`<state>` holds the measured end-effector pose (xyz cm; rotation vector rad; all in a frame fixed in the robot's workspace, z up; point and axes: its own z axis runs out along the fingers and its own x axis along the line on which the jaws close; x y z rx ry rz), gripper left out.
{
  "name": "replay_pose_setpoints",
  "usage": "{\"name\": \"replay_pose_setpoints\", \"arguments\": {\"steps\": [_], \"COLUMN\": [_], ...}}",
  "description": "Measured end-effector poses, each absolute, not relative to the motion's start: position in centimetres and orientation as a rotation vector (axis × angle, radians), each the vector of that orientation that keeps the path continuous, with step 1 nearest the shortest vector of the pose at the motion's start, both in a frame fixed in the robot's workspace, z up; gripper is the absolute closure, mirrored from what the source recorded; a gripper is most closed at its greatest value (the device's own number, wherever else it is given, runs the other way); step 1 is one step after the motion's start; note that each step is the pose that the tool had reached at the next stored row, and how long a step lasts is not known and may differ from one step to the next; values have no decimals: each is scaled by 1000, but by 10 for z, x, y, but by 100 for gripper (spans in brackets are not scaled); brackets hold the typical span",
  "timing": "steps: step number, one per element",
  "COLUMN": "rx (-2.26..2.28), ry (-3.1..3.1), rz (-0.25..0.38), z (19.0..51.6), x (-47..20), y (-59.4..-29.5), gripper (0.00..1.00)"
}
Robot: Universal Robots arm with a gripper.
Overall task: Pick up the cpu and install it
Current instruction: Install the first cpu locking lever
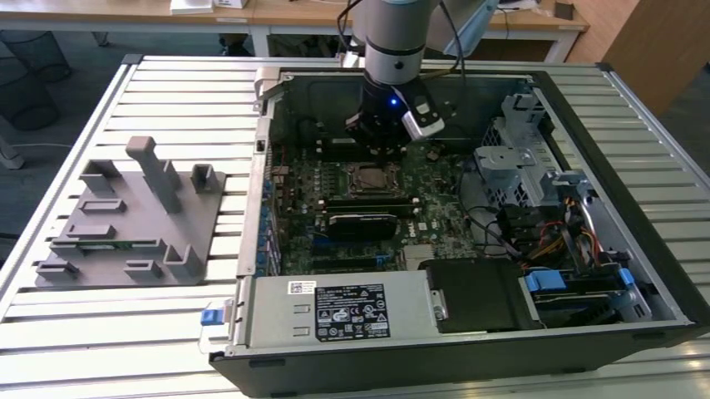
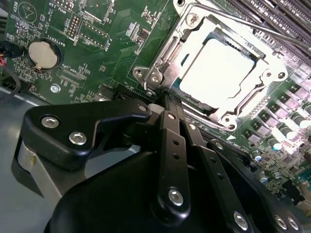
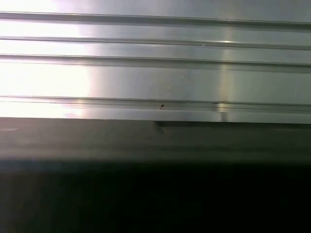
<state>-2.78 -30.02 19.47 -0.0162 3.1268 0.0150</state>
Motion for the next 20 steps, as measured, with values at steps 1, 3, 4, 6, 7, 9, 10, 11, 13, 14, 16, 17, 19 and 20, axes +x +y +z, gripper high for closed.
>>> {"name": "replay_pose_setpoints", "arguments": {"steps": [1,3,4,6,7,9,10,11,13,14,16,17,19,20], "rx": [-16,-16,-16,-17,-16,-16,-16,-16,-16,-16,-16,-16,-16,-16], "ry": [3127,3127,3127,3127,3127,3126,3125,3125,3127,3127,3127,3127,3127,3127], "rz": [14,14,18,38,50,65,68,69,65,66,65,66,66,65], "z": [195,194,194,195,195,195,196,198,202,204,206,206,206,206], "x": [-28,-28,-28,-28,-28,-28,-27,-27,-28,-28,-28,-28,-27,-27], "y": [-300,-300,-300,-301,-301,-300,-300,-300,-300,-300,-300,-300,-301,-301], "gripper": [89,89,89,89,89,89,89,89,89,89,89,89,89,89]}}
